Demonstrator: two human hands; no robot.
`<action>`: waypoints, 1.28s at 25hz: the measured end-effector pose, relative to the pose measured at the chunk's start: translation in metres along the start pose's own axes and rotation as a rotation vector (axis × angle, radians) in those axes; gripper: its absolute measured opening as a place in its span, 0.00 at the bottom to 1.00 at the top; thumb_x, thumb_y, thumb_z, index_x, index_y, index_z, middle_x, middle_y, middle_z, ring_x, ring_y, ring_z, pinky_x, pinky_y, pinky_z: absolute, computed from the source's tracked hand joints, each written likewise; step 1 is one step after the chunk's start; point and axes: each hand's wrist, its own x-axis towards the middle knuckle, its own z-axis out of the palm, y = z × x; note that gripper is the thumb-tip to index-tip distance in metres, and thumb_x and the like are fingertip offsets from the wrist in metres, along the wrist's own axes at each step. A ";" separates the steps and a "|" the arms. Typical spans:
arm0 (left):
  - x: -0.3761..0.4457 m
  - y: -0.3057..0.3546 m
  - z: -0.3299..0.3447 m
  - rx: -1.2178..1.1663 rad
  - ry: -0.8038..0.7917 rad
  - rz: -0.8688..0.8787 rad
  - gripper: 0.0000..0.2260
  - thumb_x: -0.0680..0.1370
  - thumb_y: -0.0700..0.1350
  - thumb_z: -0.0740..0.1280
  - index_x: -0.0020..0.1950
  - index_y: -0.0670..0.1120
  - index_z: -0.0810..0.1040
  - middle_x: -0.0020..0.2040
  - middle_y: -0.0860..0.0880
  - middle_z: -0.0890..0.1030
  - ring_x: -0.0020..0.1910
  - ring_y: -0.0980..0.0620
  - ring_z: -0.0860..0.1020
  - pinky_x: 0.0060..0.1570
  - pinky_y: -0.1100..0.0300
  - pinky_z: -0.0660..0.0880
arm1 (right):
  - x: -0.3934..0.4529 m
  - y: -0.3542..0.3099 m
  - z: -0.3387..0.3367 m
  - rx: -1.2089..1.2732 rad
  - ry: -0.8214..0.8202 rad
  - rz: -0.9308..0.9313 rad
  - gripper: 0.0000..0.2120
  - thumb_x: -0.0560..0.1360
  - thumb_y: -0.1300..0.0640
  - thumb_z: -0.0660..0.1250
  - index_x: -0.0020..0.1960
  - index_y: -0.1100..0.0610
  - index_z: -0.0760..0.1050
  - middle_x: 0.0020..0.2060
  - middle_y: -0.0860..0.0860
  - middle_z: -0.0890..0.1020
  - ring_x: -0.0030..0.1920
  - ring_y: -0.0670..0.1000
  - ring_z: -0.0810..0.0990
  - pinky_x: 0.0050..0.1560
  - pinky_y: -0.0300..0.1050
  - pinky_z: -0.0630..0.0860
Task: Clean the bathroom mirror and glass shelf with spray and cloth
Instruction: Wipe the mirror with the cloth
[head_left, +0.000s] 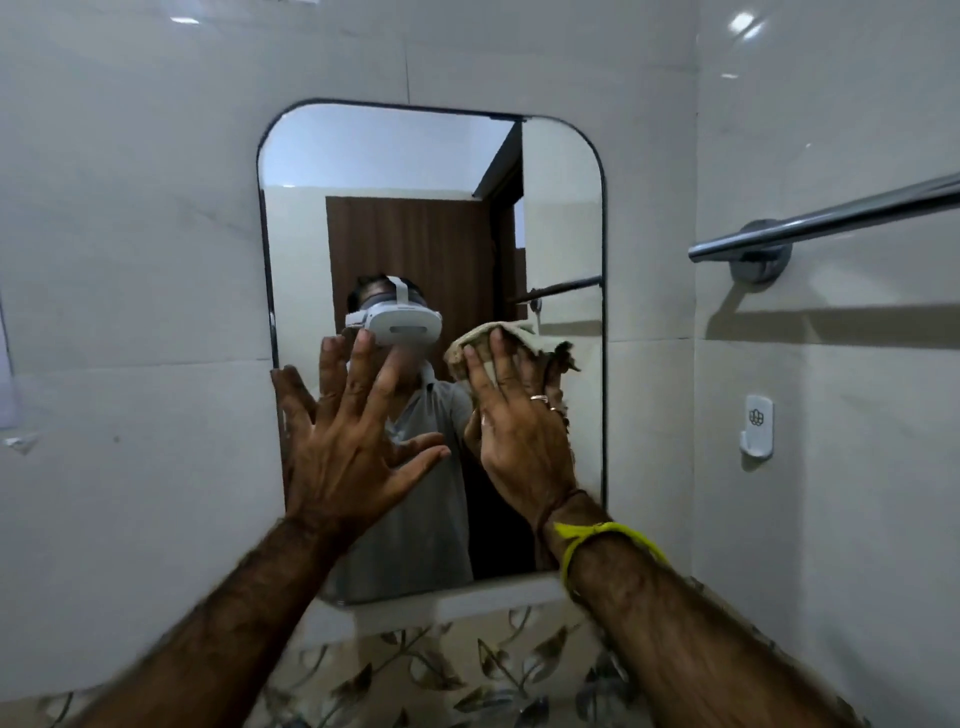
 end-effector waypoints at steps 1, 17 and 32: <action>0.011 -0.004 -0.003 0.002 0.028 0.037 0.46 0.71 0.74 0.60 0.80 0.48 0.57 0.82 0.43 0.50 0.81 0.40 0.47 0.73 0.29 0.42 | 0.006 0.005 -0.003 -0.047 -0.020 -0.122 0.34 0.75 0.56 0.59 0.80 0.47 0.55 0.80 0.49 0.53 0.80 0.51 0.51 0.77 0.65 0.52; 0.251 -0.021 -0.063 0.039 0.029 0.203 0.43 0.72 0.74 0.56 0.80 0.52 0.53 0.81 0.48 0.55 0.81 0.47 0.50 0.73 0.30 0.40 | 0.219 0.072 -0.097 -0.066 -0.049 -0.191 0.33 0.74 0.53 0.51 0.79 0.43 0.56 0.81 0.48 0.53 0.79 0.54 0.57 0.75 0.69 0.48; 0.247 -0.012 -0.043 0.128 0.115 0.212 0.45 0.71 0.78 0.45 0.80 0.50 0.54 0.80 0.45 0.57 0.80 0.43 0.54 0.70 0.24 0.42 | 0.148 0.095 -0.070 0.074 0.127 -0.051 0.31 0.75 0.57 0.55 0.78 0.48 0.60 0.80 0.51 0.57 0.75 0.59 0.65 0.68 0.56 0.71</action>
